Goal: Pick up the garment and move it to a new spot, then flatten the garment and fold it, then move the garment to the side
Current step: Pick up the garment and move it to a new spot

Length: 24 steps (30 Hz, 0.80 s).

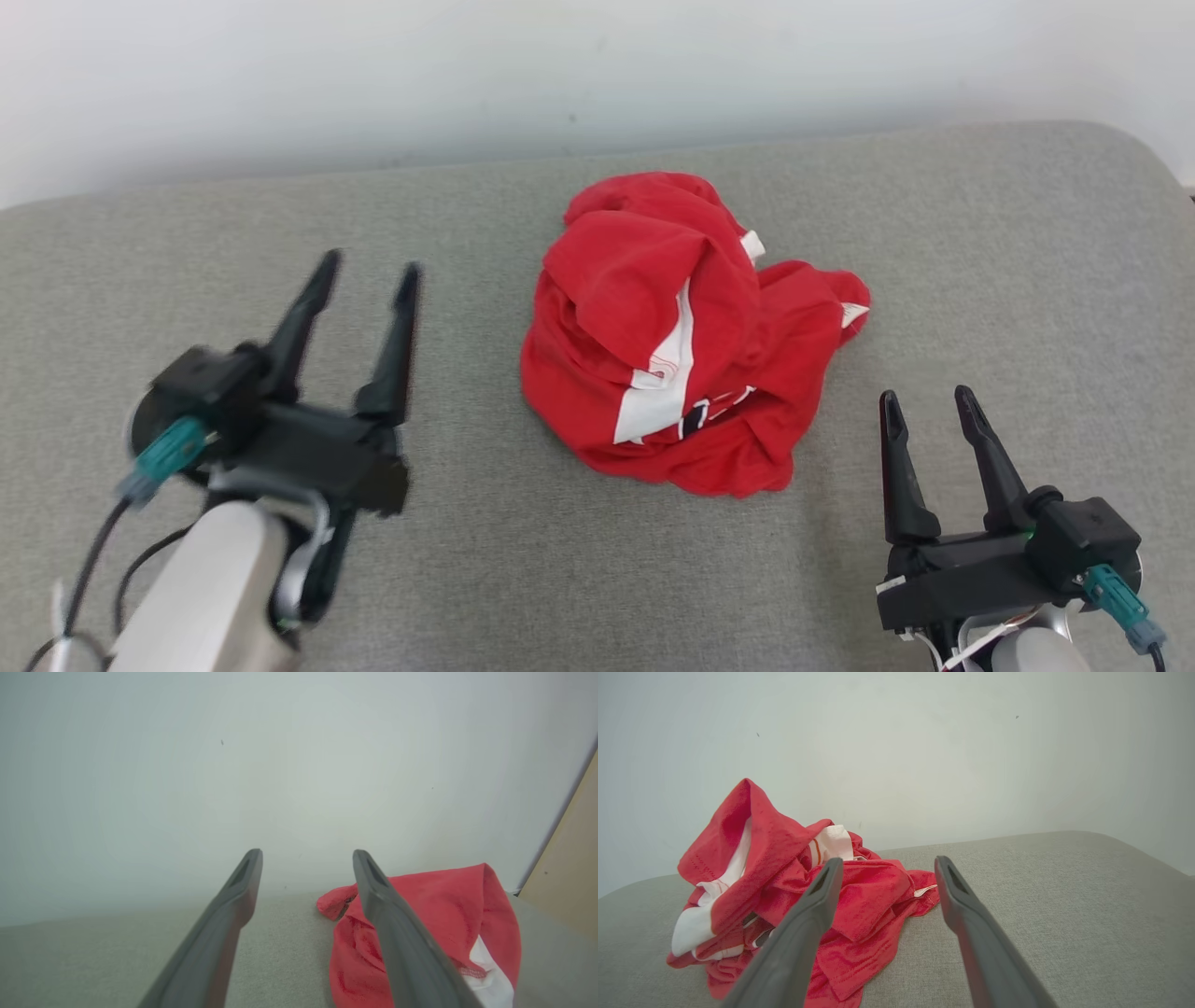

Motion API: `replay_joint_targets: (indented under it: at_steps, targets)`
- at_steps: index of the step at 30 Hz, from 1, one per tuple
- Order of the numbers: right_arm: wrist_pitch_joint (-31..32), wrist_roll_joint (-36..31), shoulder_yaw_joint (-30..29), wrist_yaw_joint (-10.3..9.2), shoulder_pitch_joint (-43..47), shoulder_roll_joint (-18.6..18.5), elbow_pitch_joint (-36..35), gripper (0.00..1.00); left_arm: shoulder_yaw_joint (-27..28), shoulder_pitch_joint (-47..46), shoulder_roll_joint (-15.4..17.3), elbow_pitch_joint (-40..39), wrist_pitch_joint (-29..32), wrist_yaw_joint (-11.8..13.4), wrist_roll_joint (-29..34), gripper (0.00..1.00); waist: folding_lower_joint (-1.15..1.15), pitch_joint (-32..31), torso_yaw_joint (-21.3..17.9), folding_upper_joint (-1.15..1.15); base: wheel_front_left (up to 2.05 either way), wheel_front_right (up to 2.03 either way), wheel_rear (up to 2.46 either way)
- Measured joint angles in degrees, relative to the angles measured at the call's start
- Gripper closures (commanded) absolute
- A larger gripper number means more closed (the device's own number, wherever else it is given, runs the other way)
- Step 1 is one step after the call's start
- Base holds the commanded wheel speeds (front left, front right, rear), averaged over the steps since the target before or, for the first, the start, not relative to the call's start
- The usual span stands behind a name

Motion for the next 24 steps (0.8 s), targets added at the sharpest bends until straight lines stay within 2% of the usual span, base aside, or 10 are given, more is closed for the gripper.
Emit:
replay_joint_targets:
  at_steps: [6, 11, 16, 24]
  targets:
    - [0.00, -0.40, 0.51, 0.00, 0.90, -0.01, -0.02, 0.00, 5.93, 9.41, 3.96, -7.39, -0.49, 2.76, -0.46, 0.00, 0.00, -2.23, 1.81, 0.00, 0.00, 0.00, 0.00]
    - [0.00, -1.01, 0.46, 0.00, 1.83, -0.01, -0.08, 0.00, 9.98, 17.11, 5.43, -12.38, -0.66, 5.22, 0.52, 0.00, -0.01, -3.92, 2.70, 0.00, 0.00, 0.00, 0.00]
    - [0.00, -1.62, 0.32, 0.00, 2.49, -0.01, -0.12, 0.00, 11.66, 23.40, 4.85, -13.80, -0.67, 6.17, 1.60, 0.00, -0.01, -5.42, 3.46, 0.00, 0.00, 0.00, 0.00]
    - [0.20, -2.44, 0.64, 0.00, 3.47, -0.01, -0.10, 0.00, 13.34, 28.37, 2.02, -13.72, -0.67, 5.14, 2.83, 0.00, -0.01, -6.35, 4.40, 0.00, 0.00, 0.00, 0.00]
